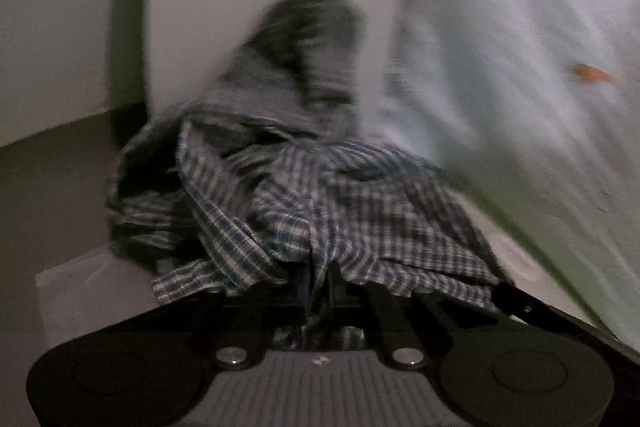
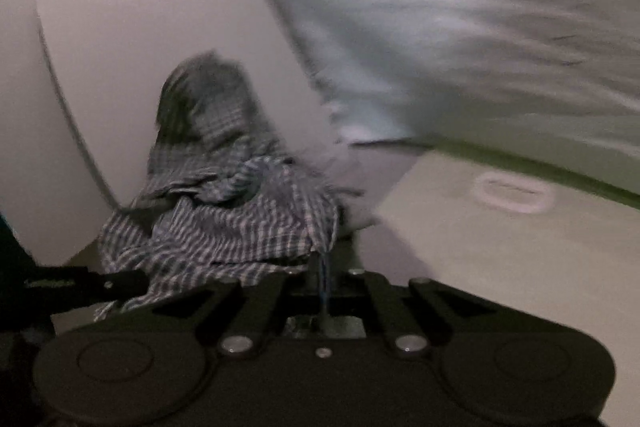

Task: Fold clothes
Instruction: 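Lift the checked shirt with both grippers and carry it onto the mat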

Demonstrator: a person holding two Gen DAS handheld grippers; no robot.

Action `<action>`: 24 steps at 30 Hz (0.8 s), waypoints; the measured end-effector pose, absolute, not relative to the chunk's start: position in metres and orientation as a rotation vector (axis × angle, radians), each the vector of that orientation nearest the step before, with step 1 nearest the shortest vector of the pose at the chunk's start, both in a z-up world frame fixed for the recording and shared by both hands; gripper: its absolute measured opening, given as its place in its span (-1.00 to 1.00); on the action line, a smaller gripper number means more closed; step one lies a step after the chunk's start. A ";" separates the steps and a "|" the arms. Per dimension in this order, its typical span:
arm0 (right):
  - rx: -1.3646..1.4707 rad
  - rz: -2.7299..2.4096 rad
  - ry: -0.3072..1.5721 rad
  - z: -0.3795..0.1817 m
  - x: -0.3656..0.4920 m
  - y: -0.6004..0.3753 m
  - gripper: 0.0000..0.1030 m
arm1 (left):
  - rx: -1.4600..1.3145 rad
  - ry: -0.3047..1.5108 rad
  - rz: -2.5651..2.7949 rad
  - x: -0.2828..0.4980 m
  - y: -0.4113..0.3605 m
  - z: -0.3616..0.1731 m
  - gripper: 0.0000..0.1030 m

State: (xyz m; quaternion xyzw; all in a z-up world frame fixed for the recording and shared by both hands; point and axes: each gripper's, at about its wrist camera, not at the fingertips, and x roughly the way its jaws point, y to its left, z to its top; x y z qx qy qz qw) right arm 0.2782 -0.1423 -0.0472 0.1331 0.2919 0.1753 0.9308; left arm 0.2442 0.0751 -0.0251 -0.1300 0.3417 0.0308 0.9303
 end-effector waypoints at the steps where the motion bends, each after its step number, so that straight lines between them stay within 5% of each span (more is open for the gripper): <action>1: 0.293 0.328 0.581 -0.043 0.265 -0.156 -0.99 | -0.259 0.687 0.036 0.237 0.067 -0.018 -0.85; 15: 0.242 -0.431 0.543 -0.016 -0.043 -0.381 -0.98 | -0.151 0.800 -0.666 0.072 -0.131 0.005 -0.73; 24: 0.408 -0.755 0.670 -0.042 -0.174 -0.478 -0.84 | -0.132 0.875 -0.529 0.011 -0.163 -0.007 -0.73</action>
